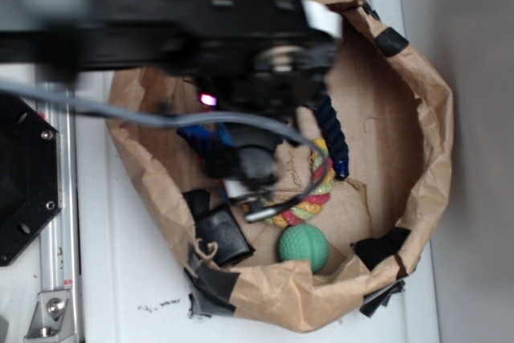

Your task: Grab the blue rope.

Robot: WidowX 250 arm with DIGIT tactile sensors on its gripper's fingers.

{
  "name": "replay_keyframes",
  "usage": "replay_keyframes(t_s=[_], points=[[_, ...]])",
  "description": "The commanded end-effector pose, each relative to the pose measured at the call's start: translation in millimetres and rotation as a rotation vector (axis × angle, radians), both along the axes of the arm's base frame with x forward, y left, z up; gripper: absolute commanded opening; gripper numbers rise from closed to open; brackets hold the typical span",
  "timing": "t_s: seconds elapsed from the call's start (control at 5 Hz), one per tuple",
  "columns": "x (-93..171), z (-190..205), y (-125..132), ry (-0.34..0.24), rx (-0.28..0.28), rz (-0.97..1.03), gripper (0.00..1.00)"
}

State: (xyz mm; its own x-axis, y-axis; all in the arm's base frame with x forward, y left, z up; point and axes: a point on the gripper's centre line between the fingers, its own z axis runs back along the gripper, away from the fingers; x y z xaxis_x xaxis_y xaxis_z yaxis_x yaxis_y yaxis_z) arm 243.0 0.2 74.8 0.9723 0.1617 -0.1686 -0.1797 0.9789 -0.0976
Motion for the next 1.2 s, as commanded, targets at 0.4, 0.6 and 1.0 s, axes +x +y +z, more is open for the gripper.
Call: replay_keyframes(t_s=[0.4,0.6,1.0], points=[[-33.1,-67.9,-79.3,0.194,-0.141,-0.152,0.00],[-31.4,-76.0,-75.7,0.212,-0.136,-0.177,0.00],[33.2,23.5,-12.4,-0.150,-0.072,-0.154,0.00]])
